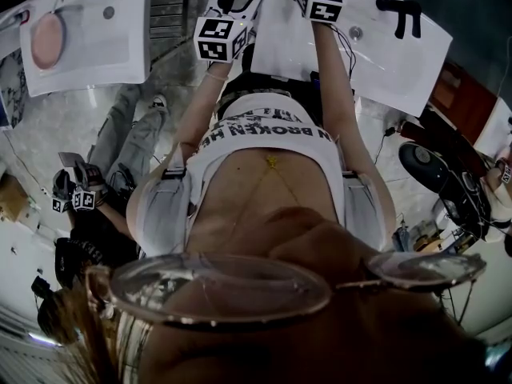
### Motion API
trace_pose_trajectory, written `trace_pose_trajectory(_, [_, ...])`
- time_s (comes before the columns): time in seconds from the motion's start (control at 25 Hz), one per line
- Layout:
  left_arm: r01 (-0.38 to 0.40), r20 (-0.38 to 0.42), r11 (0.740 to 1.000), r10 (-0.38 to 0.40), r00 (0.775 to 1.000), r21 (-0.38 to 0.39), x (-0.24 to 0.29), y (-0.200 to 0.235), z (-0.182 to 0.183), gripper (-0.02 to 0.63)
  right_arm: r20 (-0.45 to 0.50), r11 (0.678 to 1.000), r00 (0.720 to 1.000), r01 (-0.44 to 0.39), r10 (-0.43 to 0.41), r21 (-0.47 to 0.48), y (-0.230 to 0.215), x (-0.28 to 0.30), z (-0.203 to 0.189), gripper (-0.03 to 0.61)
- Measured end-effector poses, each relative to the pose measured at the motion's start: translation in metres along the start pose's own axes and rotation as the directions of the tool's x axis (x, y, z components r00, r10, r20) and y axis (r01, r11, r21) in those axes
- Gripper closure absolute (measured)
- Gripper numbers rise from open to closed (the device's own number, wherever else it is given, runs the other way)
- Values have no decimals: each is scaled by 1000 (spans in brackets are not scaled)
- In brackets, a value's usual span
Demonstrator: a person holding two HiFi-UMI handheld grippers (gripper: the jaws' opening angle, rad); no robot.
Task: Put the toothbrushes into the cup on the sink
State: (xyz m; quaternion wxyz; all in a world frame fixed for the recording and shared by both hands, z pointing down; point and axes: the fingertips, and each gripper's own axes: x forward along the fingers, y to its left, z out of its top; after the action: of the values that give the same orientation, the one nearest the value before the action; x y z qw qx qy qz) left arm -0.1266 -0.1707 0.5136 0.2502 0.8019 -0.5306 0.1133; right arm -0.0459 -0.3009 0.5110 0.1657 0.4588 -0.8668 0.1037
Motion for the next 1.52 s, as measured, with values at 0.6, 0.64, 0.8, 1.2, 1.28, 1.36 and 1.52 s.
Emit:
trace_pose_trajectory(0.6, [18,3,1000,-18,1000,12,4,-7,3,419,19,998,999,-44,43,45,-1,-9,3,416])
trace_pose_trajectory(0.64, [20,4,1000,-20,1000,13,5,-8,3,419,18,998,999,-46,45,45,-1,-10,3,414])
trace_pose_trajectory(0.8, [26,11,999,-26,1000,23,7,-11,6,419,18,998,999,-46,46,45,-1,-16,0,408])
trace_pose_trajectory(1.2, [25,7,998,-26,1000,53,19,-25,15,419,24,991,999,-25,22,133,-19,-45,-8,407])
trace_pose_trajectory(1.28, [24,9,998,-25,1000,54,23,-27,16,420,23,990,1000,-24,21,142,-22,-51,-12,408])
trace_pose_trajectory(1.36, [19,10,998,-20,1000,54,30,-24,11,449,25,989,999,-35,32,145,-22,-51,-22,411])
trace_pose_trajectory(1.52, [33,16,997,-34,999,65,47,-22,-1,568,45,989,999,-24,17,147,-26,-51,-41,528])
